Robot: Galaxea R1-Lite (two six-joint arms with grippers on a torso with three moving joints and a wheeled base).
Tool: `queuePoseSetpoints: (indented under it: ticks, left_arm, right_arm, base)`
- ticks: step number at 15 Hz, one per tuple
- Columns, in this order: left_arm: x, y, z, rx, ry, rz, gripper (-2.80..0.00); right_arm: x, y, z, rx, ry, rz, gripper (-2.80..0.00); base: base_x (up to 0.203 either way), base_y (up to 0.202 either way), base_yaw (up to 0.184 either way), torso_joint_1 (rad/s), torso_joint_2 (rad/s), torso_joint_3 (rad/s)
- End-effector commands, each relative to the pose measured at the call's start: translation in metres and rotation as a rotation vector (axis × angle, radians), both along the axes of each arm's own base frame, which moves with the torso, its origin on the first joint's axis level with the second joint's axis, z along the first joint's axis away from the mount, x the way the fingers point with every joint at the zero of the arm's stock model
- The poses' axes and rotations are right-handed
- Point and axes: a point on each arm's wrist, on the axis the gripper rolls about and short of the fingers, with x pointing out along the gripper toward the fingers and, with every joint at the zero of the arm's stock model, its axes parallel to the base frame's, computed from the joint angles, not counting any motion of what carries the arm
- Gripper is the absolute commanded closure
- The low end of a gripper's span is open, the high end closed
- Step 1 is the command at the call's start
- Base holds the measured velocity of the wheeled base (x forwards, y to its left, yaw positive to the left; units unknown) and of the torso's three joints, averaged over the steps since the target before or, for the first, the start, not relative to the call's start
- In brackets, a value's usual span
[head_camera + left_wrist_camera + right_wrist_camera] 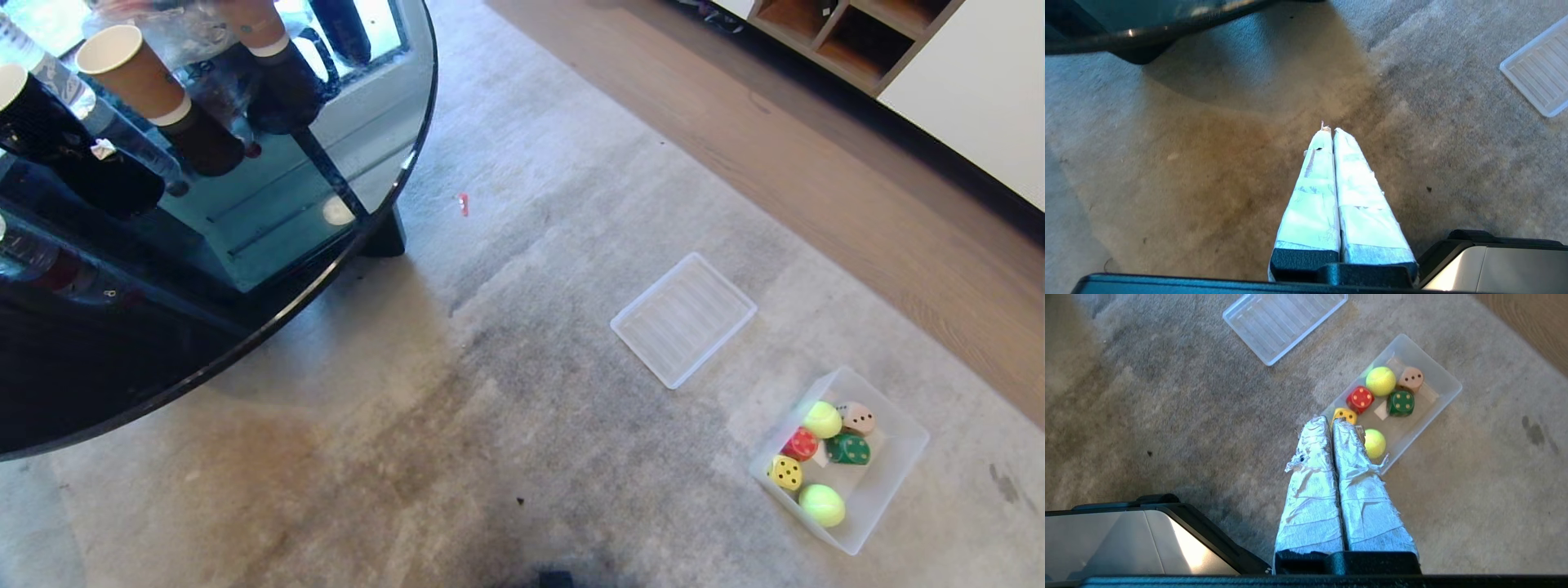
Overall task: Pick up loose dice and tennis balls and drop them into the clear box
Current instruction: Close the lid
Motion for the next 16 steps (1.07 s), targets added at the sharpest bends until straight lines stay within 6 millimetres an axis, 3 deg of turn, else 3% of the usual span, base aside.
queuePoseSetpoints:
  ticks: [1, 6, 11, 16]
  left_arm:
    - [0.0001, 0.0, -0.0001, -0.001, 0.002, 0.0, 0.0]
    - [0.0, 0.0, -0.0001, -0.002, 0.001, 0.0, 0.0]
    - [0.0, 0.0002, -0.0001, -0.016, 0.001, 0.008, 0.0]
    - [0.0, 0.0005, -0.0001, -0.038, 0.001, 0.022, 0.0]
  right_arm:
    - [-0.0001, 0.0, 0.0003, 0.0, 0.0, 0.0, 0.0]
    - [-0.0001, 0.0, 0.0003, 0.002, 0.0, 0.001, 0.0]
    - [-0.0001, 0.0, 0.0003, 0.002, 0.0, 0.001, 0.0]
    - [-0.0001, 0.0, 0.0003, 0.002, 0.0, 0.001, 0.0]
  base:
    - [0.185, 0.0, 0.002, 0.006, 0.0, 0.004]
    - [0.162, 0.0, -0.001, 0.003, 0.0, 0.001]
    - [0.0, 0.0, 0.0, 0.0, 0.0, -0.007]
    - [0.0, 0.0, 0.0, 0.002, 0.0, -0.18]
